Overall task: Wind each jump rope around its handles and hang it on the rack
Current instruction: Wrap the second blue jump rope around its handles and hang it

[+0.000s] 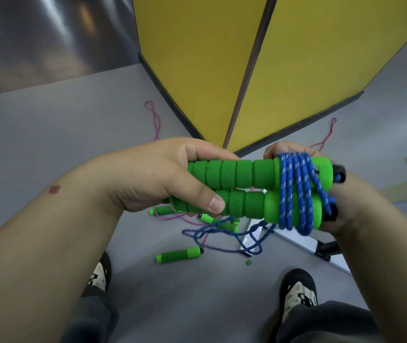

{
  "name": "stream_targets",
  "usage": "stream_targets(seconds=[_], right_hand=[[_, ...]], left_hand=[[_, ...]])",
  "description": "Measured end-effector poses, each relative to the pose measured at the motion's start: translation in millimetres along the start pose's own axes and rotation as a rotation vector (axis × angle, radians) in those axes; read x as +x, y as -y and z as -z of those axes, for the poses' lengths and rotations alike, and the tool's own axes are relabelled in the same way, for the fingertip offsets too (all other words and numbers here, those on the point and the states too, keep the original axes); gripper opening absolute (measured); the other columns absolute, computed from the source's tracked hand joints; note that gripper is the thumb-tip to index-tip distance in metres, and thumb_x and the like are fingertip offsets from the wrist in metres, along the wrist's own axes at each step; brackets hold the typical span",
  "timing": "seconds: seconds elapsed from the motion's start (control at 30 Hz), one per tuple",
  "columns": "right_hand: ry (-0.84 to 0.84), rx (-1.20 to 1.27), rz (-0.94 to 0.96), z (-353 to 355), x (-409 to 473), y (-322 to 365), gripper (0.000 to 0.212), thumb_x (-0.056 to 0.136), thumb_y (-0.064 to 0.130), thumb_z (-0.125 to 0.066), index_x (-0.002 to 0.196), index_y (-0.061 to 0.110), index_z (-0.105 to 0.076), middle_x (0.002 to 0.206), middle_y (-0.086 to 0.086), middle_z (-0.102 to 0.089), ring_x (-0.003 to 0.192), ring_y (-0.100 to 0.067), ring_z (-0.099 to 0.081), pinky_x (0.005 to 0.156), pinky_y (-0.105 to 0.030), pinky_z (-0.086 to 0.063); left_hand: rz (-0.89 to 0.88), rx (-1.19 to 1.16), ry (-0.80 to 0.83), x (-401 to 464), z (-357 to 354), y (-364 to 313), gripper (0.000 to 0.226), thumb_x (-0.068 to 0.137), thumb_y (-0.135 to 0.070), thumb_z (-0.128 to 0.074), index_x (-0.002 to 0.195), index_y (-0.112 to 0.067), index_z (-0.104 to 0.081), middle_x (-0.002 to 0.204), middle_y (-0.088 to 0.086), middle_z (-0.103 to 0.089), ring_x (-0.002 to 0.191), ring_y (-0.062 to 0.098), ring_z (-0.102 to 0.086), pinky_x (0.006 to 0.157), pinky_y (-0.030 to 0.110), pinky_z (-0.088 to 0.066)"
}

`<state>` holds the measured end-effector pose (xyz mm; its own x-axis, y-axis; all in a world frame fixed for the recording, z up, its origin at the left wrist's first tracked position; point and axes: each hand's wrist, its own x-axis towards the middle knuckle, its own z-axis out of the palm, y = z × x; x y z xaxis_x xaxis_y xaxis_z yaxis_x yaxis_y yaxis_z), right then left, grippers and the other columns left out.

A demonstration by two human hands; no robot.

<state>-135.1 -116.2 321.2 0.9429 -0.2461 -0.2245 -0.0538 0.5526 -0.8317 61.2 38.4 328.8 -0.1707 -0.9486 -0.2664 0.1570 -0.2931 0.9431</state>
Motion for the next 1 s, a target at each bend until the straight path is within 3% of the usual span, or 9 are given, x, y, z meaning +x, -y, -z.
stream_targets(seconds=[0.03, 0.1, 0.17, 0.23, 0.43, 0.57, 0.67, 0.77, 1.0], right_hand=[[0.01, 0.056, -0.006, -1, -2, -1, 0.031, 0.098, 0.01, -0.052, 0.117, -0.011, -0.064, 0.111, -0.029, -0.07, 0.099, -0.033, -0.071, 0.09, -0.037, -0.058], [-0.083, -0.075, -0.021, 4, 3, -6, 0.03, 0.103, -0.002, -0.037, 0.123, -0.019, -0.051, 0.111, -0.045, -0.058, 0.079, -0.035, -0.067, 0.066, -0.036, -0.056], [-0.294, -0.337, -0.011, 5, 2, -7, 0.019, 0.104, 0.005, -0.04, 0.099, -0.005, -0.056, 0.068, -0.026, -0.046, 0.049, -0.014, -0.036, 0.047, -0.026, -0.031], [-0.348, -0.454, -0.034, -1, 2, -10, 0.031, 0.107, 0.02, -0.041, 0.086, 0.008, -0.059, 0.059, -0.005, -0.035, 0.048, -0.012, -0.025, 0.048, -0.027, -0.021], [-0.367, -1.099, -0.058, -15, -1, -12, 0.027, 0.1, 0.046, -0.05, 0.096, 0.029, -0.071, 0.06, 0.011, -0.047, 0.053, -0.008, -0.043, 0.059, -0.032, -0.039], [-0.32, -1.111, 0.021, -23, -7, -3, 0.029, 0.096, 0.036, -0.061, 0.086, 0.008, -0.065, 0.058, 0.004, -0.038, 0.051, -0.01, -0.032, 0.051, -0.027, -0.031], [-0.337, -1.035, 0.041, -27, -10, 3, 0.013, 0.09, 0.014, -0.064, 0.082, 0.016, -0.073, 0.052, 0.011, -0.05, 0.047, -0.004, -0.039, 0.048, -0.018, -0.034], [-0.415, -0.983, 0.071, -25, -12, 6, 0.023, 0.087, 0.001, -0.06, 0.08, 0.017, -0.075, 0.049, 0.012, -0.051, 0.041, -0.001, -0.037, 0.042, -0.013, -0.032], [-0.583, -0.956, 0.289, -16, -10, 6, 0.023, 0.093, 0.007, -0.066, 0.086, 0.025, -0.078, 0.052, 0.009, -0.053, 0.044, -0.003, -0.038, 0.044, -0.012, -0.032]], left_hand=[[-0.023, -0.061, -0.033, 1, 1, 1, 0.056, 0.071, 0.016, -0.069, 0.125, -0.002, -0.067, 0.097, 0.012, -0.077, 0.075, 0.019, -0.074, 0.063, 0.024, -0.057], [-0.053, -0.164, -0.127, 3, 1, 2, 0.058, 0.071, 0.012, -0.068, 0.126, -0.005, -0.067, 0.097, 0.014, -0.077, 0.076, 0.022, -0.075, 0.06, 0.025, -0.058], [-0.069, -0.184, -0.258, 7, -1, 1, 0.057, 0.069, 0.007, -0.074, 0.122, -0.013, -0.07, 0.095, 0.013, -0.077, 0.072, 0.024, -0.075, 0.055, 0.025, -0.057], [-0.062, -0.141, -0.405, 11, -4, 0, 0.059, 0.066, 0.004, -0.084, 0.118, -0.021, -0.07, 0.096, 0.009, -0.078, 0.073, 0.024, -0.075, 0.054, 0.026, -0.056], [-0.089, 0.149, -0.746, 22, -3, 8, 0.042, 0.08, 0.0, -0.084, 0.1, -0.023, -0.056, 0.095, 0.012, -0.072, 0.069, 0.028, -0.075, 0.058, 0.039, -0.055], [-0.046, 0.442, -0.773, 22, 1, 12, 0.042, 0.071, -0.016, -0.093, 0.096, -0.035, -0.065, 0.091, -0.002, -0.068, 0.068, 0.027, -0.069, 0.064, 0.046, -0.06], [-0.004, 0.55, -0.741, 23, 0, 11, 0.04, 0.072, -0.02, -0.093, 0.094, -0.04, -0.068, 0.085, -0.01, -0.067, 0.067, 0.012, -0.062, 0.056, 0.028, -0.05], [0.015, 0.617, -0.718, 22, 0, 9, 0.043, 0.074, -0.014, -0.091, 0.091, -0.045, -0.067, 0.082, -0.013, -0.067, 0.065, 0.007, -0.061, 0.05, 0.019, -0.046], [0.043, 0.669, -0.627, 20, -1, 9, 0.044, 0.074, -0.006, -0.089, 0.092, -0.042, -0.072, 0.08, -0.011, -0.069, 0.068, 0.013, -0.067, 0.053, 0.03, -0.053]])
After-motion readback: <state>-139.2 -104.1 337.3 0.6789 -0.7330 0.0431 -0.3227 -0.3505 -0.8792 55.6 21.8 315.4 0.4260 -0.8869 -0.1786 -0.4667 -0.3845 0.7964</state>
